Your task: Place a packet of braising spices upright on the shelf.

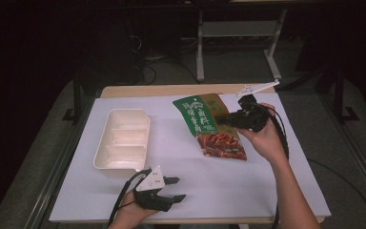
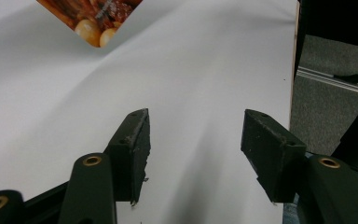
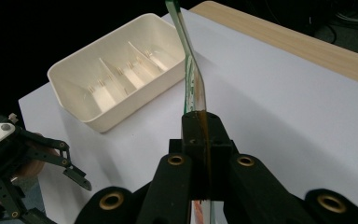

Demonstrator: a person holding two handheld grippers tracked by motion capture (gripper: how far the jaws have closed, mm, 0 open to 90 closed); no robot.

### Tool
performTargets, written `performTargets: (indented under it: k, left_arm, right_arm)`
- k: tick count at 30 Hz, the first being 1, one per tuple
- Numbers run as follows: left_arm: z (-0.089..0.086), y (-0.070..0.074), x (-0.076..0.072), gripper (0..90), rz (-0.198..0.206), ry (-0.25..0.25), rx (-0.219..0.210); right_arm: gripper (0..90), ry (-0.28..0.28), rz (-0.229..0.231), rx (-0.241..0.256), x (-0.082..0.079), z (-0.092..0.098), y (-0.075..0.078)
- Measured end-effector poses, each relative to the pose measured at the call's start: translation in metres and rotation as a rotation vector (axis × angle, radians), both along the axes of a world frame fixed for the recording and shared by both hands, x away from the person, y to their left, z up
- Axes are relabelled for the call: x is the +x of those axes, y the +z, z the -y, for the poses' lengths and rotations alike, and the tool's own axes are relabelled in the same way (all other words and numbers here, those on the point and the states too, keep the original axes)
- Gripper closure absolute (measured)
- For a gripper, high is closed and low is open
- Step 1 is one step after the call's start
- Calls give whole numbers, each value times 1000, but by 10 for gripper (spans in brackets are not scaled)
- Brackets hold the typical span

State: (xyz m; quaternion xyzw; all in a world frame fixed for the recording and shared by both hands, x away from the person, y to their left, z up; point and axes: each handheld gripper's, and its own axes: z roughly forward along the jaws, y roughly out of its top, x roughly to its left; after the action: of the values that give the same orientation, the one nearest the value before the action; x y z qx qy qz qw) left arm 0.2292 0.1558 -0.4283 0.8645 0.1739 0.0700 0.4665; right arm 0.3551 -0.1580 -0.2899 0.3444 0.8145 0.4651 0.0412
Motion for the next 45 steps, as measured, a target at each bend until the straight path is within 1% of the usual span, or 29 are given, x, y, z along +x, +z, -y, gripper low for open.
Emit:
performTargets:
  k: [1,2,3,6,7,8,11,13,15,17,18,20,21,23,27,29,34,36,38,41,45]
  left_arm:
    - [-1,0,0,405,4,-3,3]
    - [-2,0,-1,400,-1,0,3]
    - [-3,-1,-1,391,6,0,6]
    - [-5,-2,-3,379,2,4,2]
    - [-6,-2,-4,376,3,3,8]
    - [-7,-2,-4,374,7,1,6]
    - [-9,-2,-5,369,0,2,8]
    - [-9,-1,-6,369,5,3,4]
    - [-11,-1,-6,366,8,1,11]
    - [-12,-1,-7,364,9,5,5]
    - [-13,0,-7,362,8,3,9]
    - [-14,-1,-7,355,15,8,0]
    - [-14,-1,-8,351,12,13,-4]
    - [-16,-1,-7,342,15,12,4]
    - [-17,-1,-8,334,14,19,-6]
    - [-18,-1,-8,332,13,21,0]
    - [-19,-3,-9,326,17,24,-4]
    - [-20,-3,-9,320,14,21,6]
    - [-20,-3,-9,320,14,24,0]
    - [-20,-5,-9,318,14,29,-10]
    - [-20,-5,-9,316,5,31,-10]
  right_arm:
    - [895,-3,5,1,0,-1,1]
    - [895,-7,3,4,-1,-2,1]
    - [895,-4,10,5,0,-3,2]
    - [895,-6,16,10,-1,-6,3]
    - [895,-6,16,11,-1,-7,3]
    - [895,-3,25,12,0,-8,3]
    - [895,-4,25,23,0,-12,5]
    - [895,-2,35,23,0,-14,5]
    - [895,1,37,21,1,-17,6]
    - [895,1,37,20,1,-20,7]
    - [895,4,41,18,2,-21,8]
    - [895,3,41,22,2,-24,9]
    - [895,2,49,24,2,-26,10]
    - [895,2,52,24,3,-28,10]
    - [895,1,60,30,4,-34,11]
    - [895,1,64,27,4,-37,12]
    - [895,13,71,26,6,-45,13]
    - [895,13,69,23,7,-48,13]
    - [895,17,66,31,7,-51,14]
    - [895,26,74,31,9,-57,16]
    - [895,31,85,33,10,-64,19]
